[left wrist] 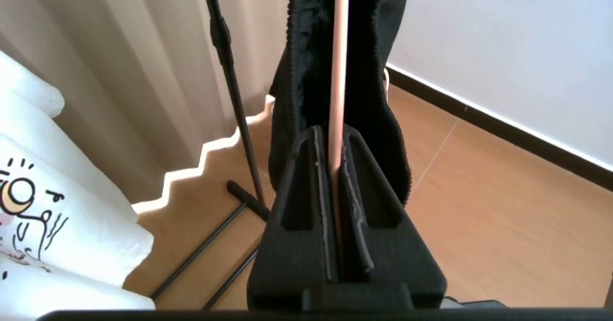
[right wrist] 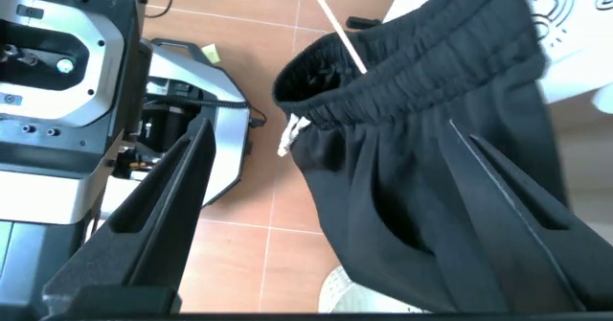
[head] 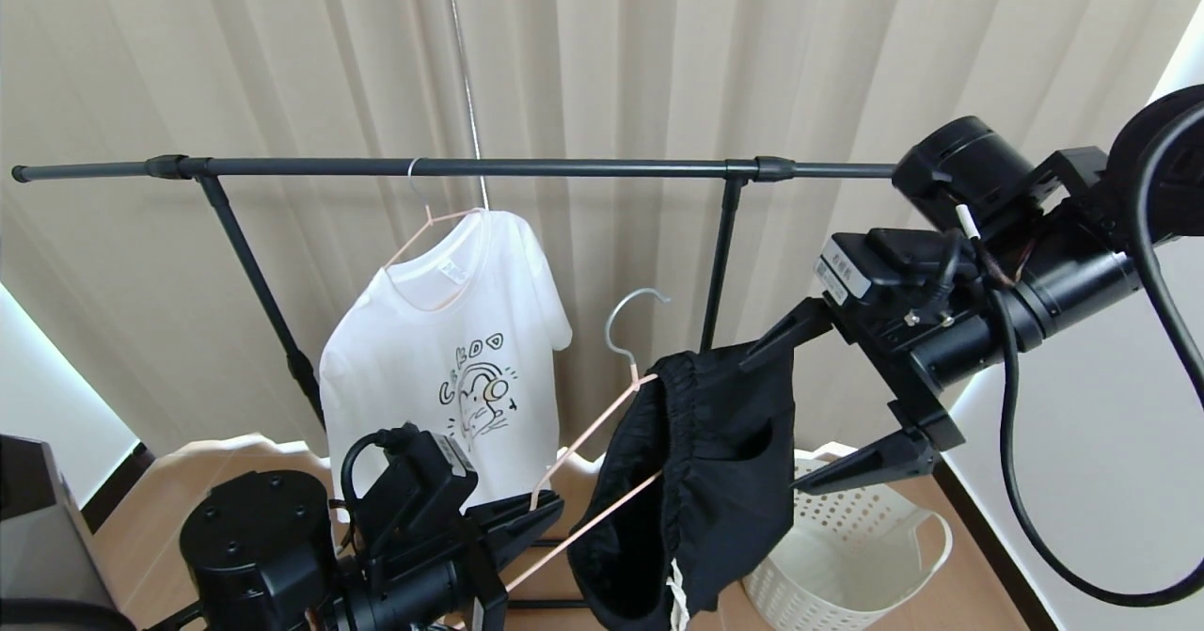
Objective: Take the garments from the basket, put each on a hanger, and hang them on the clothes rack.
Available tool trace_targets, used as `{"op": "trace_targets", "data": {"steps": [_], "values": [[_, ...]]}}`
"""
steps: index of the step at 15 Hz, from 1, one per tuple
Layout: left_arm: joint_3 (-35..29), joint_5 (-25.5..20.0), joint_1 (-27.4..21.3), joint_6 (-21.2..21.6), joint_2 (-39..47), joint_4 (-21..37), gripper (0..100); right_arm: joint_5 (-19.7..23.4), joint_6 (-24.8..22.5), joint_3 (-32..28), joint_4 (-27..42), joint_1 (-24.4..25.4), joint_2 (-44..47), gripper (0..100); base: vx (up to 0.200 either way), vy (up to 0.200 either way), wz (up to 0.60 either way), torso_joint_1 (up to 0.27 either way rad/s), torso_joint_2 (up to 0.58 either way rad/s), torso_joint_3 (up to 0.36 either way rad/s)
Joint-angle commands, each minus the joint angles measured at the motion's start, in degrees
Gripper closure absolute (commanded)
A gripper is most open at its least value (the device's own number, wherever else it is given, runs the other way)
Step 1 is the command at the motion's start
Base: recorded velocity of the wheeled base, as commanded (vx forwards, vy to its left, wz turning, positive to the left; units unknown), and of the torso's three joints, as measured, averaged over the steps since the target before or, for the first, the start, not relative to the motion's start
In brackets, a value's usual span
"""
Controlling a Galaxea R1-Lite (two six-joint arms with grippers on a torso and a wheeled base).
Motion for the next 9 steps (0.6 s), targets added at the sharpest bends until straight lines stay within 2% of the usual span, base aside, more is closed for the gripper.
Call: {"op": "trace_targets", "data": {"steps": [1, 5, 9], "values": [[0.1, 0.0, -0.1, 0.0, 0.2, 0.0, 100, 0.1, 0.2, -1.7, -0.4, -1.1, -0.3, 0, 0.0, 0.0, 0.0, 0.0, 0.0, 0.0], [0.3, 0.0, -1.0, 0.7, -0.3, 0.0, 100, 0.1, 1.0, -9.3, -0.1, -1.5, 4.6, 0, 0.0, 0.0, 0.0, 0.0, 0.0, 0.0], [0.6, 0.0, -1.4, 1.2, -0.4, 0.0, 100, -0.1, 1.3, -12.4, 0.0, -1.3, 10.2, 0, 0.0, 0.0, 0.0, 0.0, 0.0, 0.0]]}}
